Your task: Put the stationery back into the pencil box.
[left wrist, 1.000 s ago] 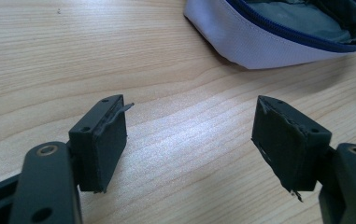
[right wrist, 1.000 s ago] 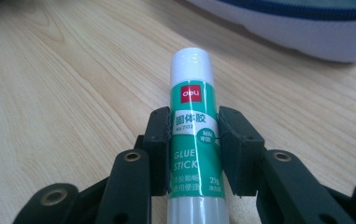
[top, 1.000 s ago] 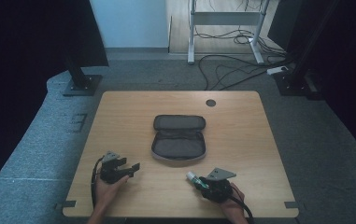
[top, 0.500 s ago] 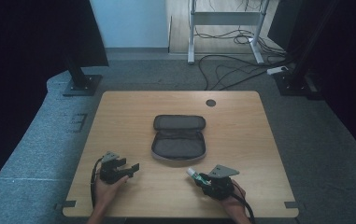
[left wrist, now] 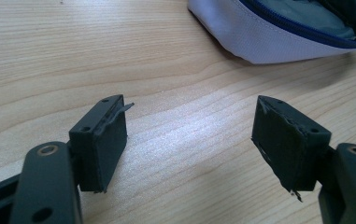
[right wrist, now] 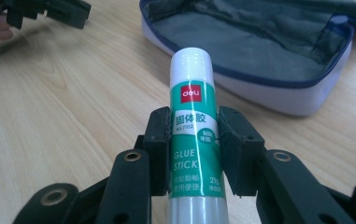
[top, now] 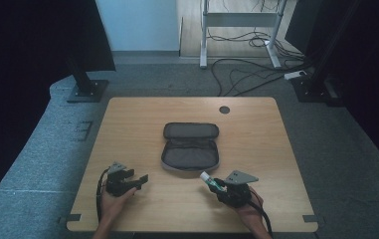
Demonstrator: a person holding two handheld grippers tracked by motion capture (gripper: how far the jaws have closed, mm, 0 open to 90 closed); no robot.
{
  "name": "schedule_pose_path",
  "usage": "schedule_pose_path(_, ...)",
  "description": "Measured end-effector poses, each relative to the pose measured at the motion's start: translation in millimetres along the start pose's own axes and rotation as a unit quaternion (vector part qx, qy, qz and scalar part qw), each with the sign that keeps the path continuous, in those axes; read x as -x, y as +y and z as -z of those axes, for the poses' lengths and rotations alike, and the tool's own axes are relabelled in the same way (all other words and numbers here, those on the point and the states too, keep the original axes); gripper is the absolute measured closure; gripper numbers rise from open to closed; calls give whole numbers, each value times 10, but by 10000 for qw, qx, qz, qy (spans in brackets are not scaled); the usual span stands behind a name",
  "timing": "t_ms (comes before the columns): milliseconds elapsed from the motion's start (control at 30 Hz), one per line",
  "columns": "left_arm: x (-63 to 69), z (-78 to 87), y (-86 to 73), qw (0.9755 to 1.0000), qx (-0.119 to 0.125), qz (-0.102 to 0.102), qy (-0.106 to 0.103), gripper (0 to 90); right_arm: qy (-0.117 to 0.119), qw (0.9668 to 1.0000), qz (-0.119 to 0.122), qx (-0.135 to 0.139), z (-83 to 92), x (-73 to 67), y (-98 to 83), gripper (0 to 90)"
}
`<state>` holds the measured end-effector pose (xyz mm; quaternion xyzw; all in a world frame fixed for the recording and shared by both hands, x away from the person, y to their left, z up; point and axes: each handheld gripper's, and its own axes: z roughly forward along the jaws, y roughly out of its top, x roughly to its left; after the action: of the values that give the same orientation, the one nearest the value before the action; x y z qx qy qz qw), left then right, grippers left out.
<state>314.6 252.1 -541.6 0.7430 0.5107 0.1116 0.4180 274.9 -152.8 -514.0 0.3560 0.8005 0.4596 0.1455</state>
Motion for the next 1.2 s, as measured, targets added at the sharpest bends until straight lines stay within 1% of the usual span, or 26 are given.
schedule_pose_path(167,-7,2,0,10000,14,38,-18,265,-24,10000,-24,56,9,55,69,648)
schedule_pose_path(400,-4,-3,-4,10000,2,40,-30,265,-6,9999,-15,171,-4,113,186,648)
schedule_pose_path(600,-10,-8,-10,10000,-8,63,-42,265,-2,9998,11,178,-70,143,260,648)
schedule_pose_path(933,-5,-15,-12,10000,-32,52,-69,265,-31,9997,-74,238,-156,234,382,648)
schedule_pose_path(1200,-6,-24,-15,9999,-61,41,-73,266,-88,9997,-102,192,-244,312,491,649)
